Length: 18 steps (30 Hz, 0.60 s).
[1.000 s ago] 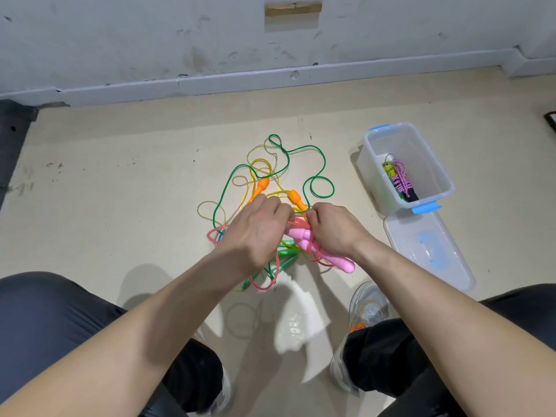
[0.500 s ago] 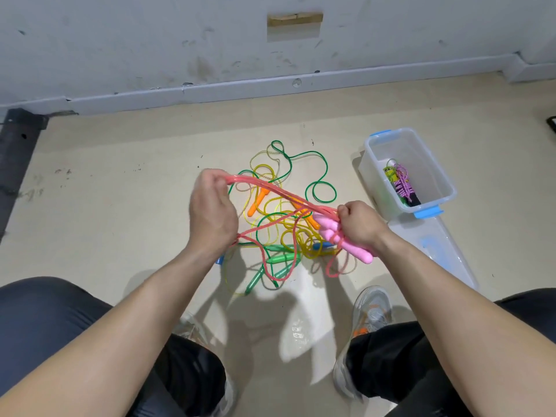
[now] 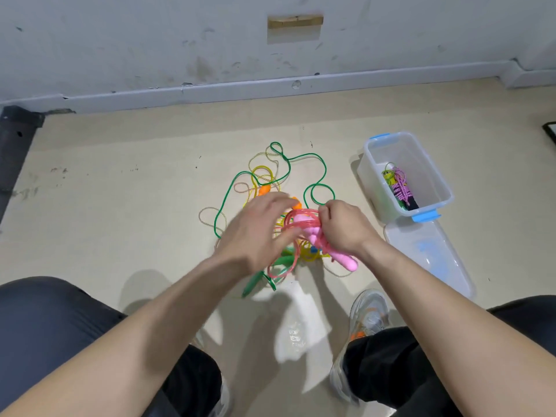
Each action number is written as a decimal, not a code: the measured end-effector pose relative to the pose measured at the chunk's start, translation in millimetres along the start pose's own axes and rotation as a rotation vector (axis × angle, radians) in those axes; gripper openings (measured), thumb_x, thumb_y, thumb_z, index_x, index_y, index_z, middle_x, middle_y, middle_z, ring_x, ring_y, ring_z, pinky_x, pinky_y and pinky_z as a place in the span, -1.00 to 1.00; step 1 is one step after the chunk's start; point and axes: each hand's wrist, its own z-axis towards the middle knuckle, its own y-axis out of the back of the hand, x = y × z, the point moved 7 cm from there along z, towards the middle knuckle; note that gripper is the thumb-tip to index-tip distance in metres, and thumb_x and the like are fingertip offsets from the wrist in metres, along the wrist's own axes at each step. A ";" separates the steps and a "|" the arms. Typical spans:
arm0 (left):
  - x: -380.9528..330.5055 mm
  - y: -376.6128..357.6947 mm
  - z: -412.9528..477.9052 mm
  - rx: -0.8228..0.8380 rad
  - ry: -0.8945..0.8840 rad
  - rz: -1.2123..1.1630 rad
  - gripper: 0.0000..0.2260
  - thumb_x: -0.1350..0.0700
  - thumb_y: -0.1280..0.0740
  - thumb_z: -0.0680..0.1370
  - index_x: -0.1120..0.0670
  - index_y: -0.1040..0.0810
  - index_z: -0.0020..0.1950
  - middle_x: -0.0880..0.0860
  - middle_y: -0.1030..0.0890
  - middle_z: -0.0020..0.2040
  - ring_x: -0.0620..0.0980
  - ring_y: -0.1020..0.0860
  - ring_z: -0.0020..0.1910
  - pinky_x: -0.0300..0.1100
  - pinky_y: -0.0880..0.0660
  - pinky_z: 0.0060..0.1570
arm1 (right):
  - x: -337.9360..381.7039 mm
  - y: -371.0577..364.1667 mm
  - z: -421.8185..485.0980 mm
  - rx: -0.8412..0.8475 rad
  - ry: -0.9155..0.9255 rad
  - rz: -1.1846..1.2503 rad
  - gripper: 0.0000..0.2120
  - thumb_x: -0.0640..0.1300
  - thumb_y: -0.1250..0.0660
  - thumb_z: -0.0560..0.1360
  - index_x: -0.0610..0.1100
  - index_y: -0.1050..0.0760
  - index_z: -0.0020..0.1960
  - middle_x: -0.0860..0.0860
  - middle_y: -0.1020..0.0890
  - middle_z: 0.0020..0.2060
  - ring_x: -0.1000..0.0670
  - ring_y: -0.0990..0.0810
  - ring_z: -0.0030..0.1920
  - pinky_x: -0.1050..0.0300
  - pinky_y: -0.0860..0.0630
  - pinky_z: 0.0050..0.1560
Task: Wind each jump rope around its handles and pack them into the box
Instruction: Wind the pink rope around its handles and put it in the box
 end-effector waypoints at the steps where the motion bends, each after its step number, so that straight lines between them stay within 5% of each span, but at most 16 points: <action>1: -12.6 -4.3 -0.8 -0.001 -0.083 0.016 -0.58 -0.17 -0.39 0.54 -0.04 -0.53 0.35 -0.03 -0.53 0.26 0.05 -0.47 0.26 -0.01 -0.46 0.23 | 5.0 -2.1 -1.1 0.001 0.016 0.004 -0.72 -0.15 -0.09 0.65 -0.12 -0.39 -0.22 -0.23 -0.62 -0.09 -0.26 -0.54 -0.02 0.01 -0.34 -0.15; 5: -17.8 -3.6 -0.4 -0.106 -0.181 0.125 -0.73 -0.08 -0.40 0.54 0.04 -0.62 0.15 0.03 -0.56 0.01 0.12 -0.54 -0.03 0.02 -0.54 -0.07 | 12.0 -7.0 -3.0 0.012 0.032 0.007 -0.71 -0.09 -0.07 0.67 -0.18 -0.45 -0.11 -0.21 -0.61 -0.08 -0.23 -0.53 -0.02 0.04 -0.29 -0.17; 9: -16.4 -1.0 -1.2 -0.137 -0.252 0.143 -0.75 -0.07 -0.26 0.61 0.05 -0.63 0.07 0.01 -0.55 -0.07 0.07 -0.54 -0.08 0.00 -0.56 -0.20 | 12.2 -6.5 -2.3 0.017 0.015 0.036 -0.67 -0.07 -0.05 0.68 -0.19 -0.46 -0.12 -0.17 -0.58 -0.14 -0.19 -0.48 -0.10 0.05 -0.28 -0.17; 14: -4.9 9.9 0.1 -0.191 -0.109 0.017 -0.83 0.01 -0.32 0.58 0.06 -0.64 0.04 0.00 -0.59 -0.08 0.07 -0.57 -0.09 -0.02 -0.53 -0.12 | 1.1 -3.8 0.9 0.019 -0.026 0.086 -0.64 -0.07 -0.05 0.68 -0.11 -0.38 -0.26 -0.14 -0.55 -0.22 -0.21 -0.51 -0.11 0.06 -0.27 -0.19; 18: 11.1 24.1 0.7 -0.251 0.035 -0.033 -0.89 0.07 -0.34 0.56 0.04 -0.61 0.03 -0.03 -0.57 -0.06 0.03 -0.56 -0.08 -0.03 -0.53 -0.04 | -16.9 4.7 4.3 -0.017 -0.083 0.144 -0.63 -0.08 -0.05 0.68 -0.22 -0.49 -0.15 -0.19 -0.60 -0.18 -0.22 -0.53 -0.10 0.06 -0.28 -0.20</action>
